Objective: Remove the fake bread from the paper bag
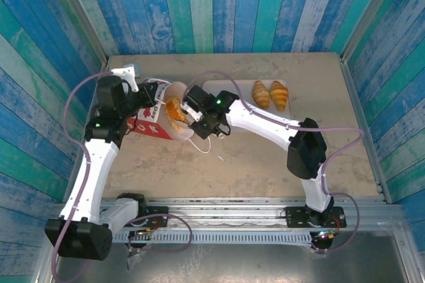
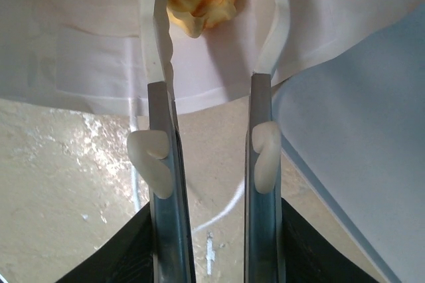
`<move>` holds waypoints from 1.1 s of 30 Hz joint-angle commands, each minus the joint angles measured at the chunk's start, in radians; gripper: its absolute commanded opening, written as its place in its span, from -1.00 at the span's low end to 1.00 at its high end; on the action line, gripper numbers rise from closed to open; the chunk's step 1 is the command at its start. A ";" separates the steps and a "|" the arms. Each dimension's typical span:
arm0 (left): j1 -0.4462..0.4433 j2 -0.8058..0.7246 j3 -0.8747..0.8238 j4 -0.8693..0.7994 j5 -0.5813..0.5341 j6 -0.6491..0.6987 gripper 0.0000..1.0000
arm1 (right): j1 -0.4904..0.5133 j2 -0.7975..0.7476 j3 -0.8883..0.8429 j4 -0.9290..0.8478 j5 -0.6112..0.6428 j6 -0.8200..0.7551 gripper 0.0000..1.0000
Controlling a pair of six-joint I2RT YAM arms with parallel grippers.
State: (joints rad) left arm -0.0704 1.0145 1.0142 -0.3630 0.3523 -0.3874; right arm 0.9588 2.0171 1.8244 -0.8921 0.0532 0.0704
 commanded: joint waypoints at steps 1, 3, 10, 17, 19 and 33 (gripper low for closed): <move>-0.001 0.011 0.000 0.047 0.061 -0.019 -1.00 | 0.000 -0.005 0.004 -0.026 0.002 -0.041 -0.11; -0.002 0.018 0.004 0.049 0.084 -0.021 -1.00 | -0.007 -0.017 -0.006 0.000 -0.039 -0.015 -0.08; -0.002 0.033 -0.009 0.082 0.127 -0.047 -1.00 | -0.062 -0.106 -0.125 0.203 -0.275 0.130 0.04; -0.002 0.038 -0.020 0.116 0.144 -0.066 -0.99 | -0.111 -0.150 -0.243 0.324 -0.351 0.277 0.08; -0.002 0.037 -0.023 0.120 0.145 -0.068 -0.99 | -0.124 -0.152 -0.277 0.355 -0.373 0.320 0.08; -0.002 0.035 -0.043 0.154 0.151 -0.091 -0.98 | -0.118 -0.016 -0.225 0.340 -0.441 0.345 0.06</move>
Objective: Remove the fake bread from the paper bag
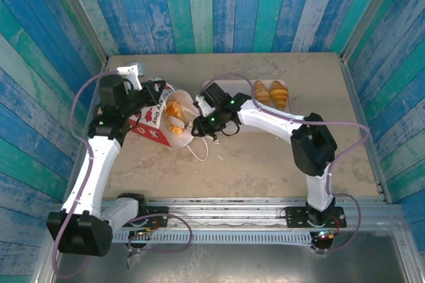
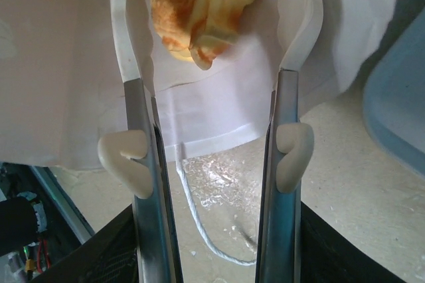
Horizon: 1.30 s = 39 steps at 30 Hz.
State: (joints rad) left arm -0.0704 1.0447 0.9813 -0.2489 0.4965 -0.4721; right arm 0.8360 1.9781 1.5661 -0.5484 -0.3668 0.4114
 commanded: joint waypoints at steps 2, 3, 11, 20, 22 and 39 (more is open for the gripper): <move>-0.002 0.002 -0.013 0.043 0.004 -0.008 -0.98 | 0.006 0.031 0.040 -0.008 -0.030 -0.006 0.03; -0.002 0.002 -0.013 0.042 0.001 -0.008 -0.98 | 0.006 0.033 0.043 -0.009 -0.037 -0.009 -0.02; -0.002 -0.002 -0.019 0.041 -0.047 -0.025 -0.97 | 0.015 -0.038 0.073 -0.049 -0.016 -0.113 -0.24; -0.002 0.015 -0.004 0.058 -0.170 -0.155 -0.98 | 0.011 -0.156 0.065 -0.152 0.031 -0.246 -0.27; -0.002 0.031 0.003 0.072 -0.168 -0.188 -0.99 | 0.011 -0.181 0.053 -0.157 0.033 -0.255 -0.28; -0.002 0.098 0.023 0.106 -0.230 -0.292 -0.99 | -0.073 -0.460 -0.145 -0.277 0.212 -0.329 -0.27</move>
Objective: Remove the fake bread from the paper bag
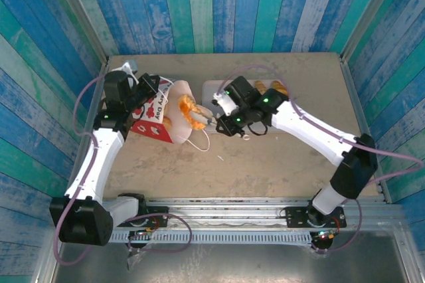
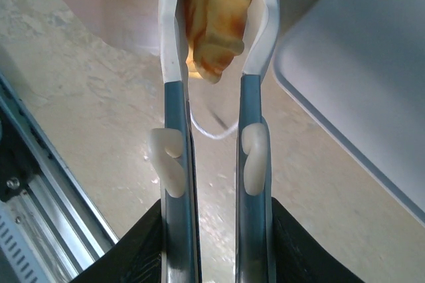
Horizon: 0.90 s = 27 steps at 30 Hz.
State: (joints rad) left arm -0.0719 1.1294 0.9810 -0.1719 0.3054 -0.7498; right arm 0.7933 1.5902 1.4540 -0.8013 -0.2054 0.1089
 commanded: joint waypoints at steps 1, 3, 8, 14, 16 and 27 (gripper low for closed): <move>0.000 0.012 0.022 0.026 -0.042 -0.013 -0.99 | -0.043 -0.092 -0.049 -0.030 0.063 -0.026 -0.28; 0.000 0.009 0.023 0.017 -0.053 -0.006 -0.99 | -0.078 -0.130 -0.093 -0.032 0.090 -0.025 -0.27; 0.001 -0.007 0.021 0.009 -0.067 0.010 -0.99 | -0.153 -0.155 -0.145 -0.041 0.213 -0.019 -0.27; 0.000 -0.023 0.021 -0.006 -0.068 0.023 -0.99 | -0.174 -0.058 -0.093 -0.115 0.375 -0.033 -0.25; 0.000 -0.029 0.019 -0.008 -0.070 0.030 -0.99 | -0.175 -0.025 -0.084 -0.126 0.427 -0.037 -0.26; 0.000 -0.045 0.004 -0.008 -0.075 0.038 -0.98 | -0.123 0.065 -0.074 -0.100 0.570 -0.100 -0.26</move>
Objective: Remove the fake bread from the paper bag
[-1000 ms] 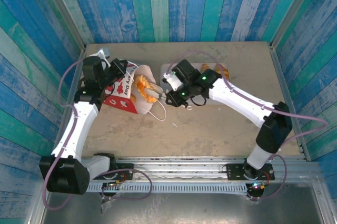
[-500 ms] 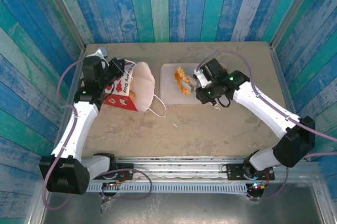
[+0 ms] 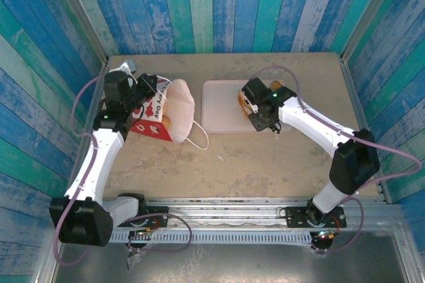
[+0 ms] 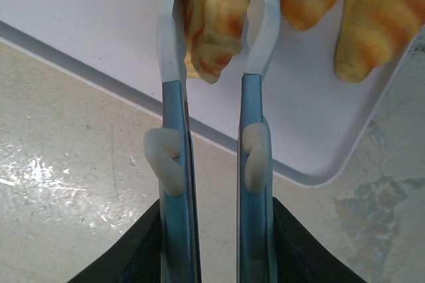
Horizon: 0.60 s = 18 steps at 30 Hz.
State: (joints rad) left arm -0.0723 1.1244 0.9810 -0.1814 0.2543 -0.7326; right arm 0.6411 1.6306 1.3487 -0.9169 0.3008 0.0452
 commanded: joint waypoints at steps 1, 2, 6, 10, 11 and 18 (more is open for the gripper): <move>0.001 -0.041 0.002 0.000 -0.026 0.021 -0.98 | 0.044 0.036 0.032 0.016 0.071 -0.049 -0.26; 0.000 -0.043 0.002 -0.001 -0.030 0.024 -0.98 | 0.058 0.046 0.033 0.018 0.090 -0.057 -0.26; 0.000 -0.050 -0.001 -0.001 -0.036 0.029 -0.98 | 0.104 0.080 0.039 0.018 0.122 -0.071 -0.25; 0.000 -0.053 0.000 -0.007 -0.040 0.036 -0.98 | 0.148 0.110 0.047 0.018 0.122 -0.083 -0.23; 0.001 -0.054 -0.001 -0.008 -0.043 0.038 -0.98 | 0.156 0.114 0.051 0.018 0.113 -0.085 -0.23; 0.000 -0.064 -0.005 -0.009 -0.047 0.047 -0.97 | 0.166 0.107 0.083 0.016 -0.035 -0.058 -0.12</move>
State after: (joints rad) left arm -0.0723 1.1107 0.9806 -0.1959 0.2363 -0.7086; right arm 0.8047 1.7397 1.3945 -0.9077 0.3244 -0.0212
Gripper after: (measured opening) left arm 0.044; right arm 0.439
